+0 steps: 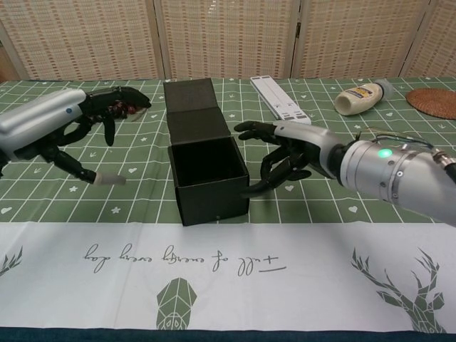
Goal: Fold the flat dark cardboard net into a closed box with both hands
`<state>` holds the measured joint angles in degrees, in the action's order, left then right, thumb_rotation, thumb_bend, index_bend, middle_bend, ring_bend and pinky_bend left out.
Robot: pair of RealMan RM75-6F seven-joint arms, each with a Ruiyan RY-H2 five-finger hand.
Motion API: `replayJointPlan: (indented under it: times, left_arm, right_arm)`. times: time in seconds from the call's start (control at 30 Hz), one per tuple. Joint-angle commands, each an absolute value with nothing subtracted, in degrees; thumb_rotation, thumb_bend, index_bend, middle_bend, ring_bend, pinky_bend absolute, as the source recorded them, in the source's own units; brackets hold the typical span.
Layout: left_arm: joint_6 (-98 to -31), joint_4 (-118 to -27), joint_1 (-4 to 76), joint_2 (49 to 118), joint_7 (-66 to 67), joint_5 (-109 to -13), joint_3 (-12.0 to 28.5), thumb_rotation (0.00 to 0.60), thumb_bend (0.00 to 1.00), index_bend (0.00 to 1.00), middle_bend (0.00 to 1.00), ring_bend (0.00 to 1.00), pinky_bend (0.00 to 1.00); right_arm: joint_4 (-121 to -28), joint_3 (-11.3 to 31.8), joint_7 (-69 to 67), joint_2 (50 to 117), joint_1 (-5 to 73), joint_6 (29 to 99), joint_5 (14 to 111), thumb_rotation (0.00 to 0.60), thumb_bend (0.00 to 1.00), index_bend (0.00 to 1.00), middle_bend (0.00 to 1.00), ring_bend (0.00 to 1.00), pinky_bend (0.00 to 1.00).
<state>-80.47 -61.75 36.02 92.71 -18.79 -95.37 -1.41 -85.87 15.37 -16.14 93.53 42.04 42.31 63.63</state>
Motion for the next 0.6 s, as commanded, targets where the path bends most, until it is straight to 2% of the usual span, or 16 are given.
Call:
replayJointPlan:
  times: [0.03, 0.27, 0.43, 0.6]
  left_arm:
    - [-79.74, -63.88, 35.25, 91.95, -19.88, -93.63, -0.41, 0.600, 0.11, 0.16, 0.14, 0.49, 0.87]
    - [-75.18, -72.06, 33.16, 89.55, -23.34, -87.12, 1.38, 0.600, 0.11, 0.11, 0.14, 0.50, 0.87]
    - [-69.12, -79.63, 32.28, 86.69, -26.72, -81.24, 2.29, 0.600, 0.11, 0.02, 0.10, 0.50, 0.88]
    - [-63.23, -84.18, 32.39, 85.04, -27.84, -77.21, 2.82, 0.600, 0.11, 0.00, 0.02, 0.50, 0.88]
  right_arm:
    - [-92.80, 18.42, -16.49, 87.21, 40.35, 44.91, 62.72, 0.600, 0.00, 0.00, 0.00, 0.62, 1.00]
    - [-97.26, 21.87, -13.15, 80.37, 39.91, 49.57, 63.74, 0.600, 0.00, 0.00, 0.02, 0.62, 1.00]
    - [-96.53, 20.33, -8.55, 79.59, 40.69, 49.95, 63.02, 0.600, 0.01, 0.00, 0.04, 0.62, 1.00]
    - [-92.38, 17.17, -2.41, 82.45, 42.28, 50.31, 63.17, 0.600, 0.01, 0.00, 0.03, 0.62, 1.00]
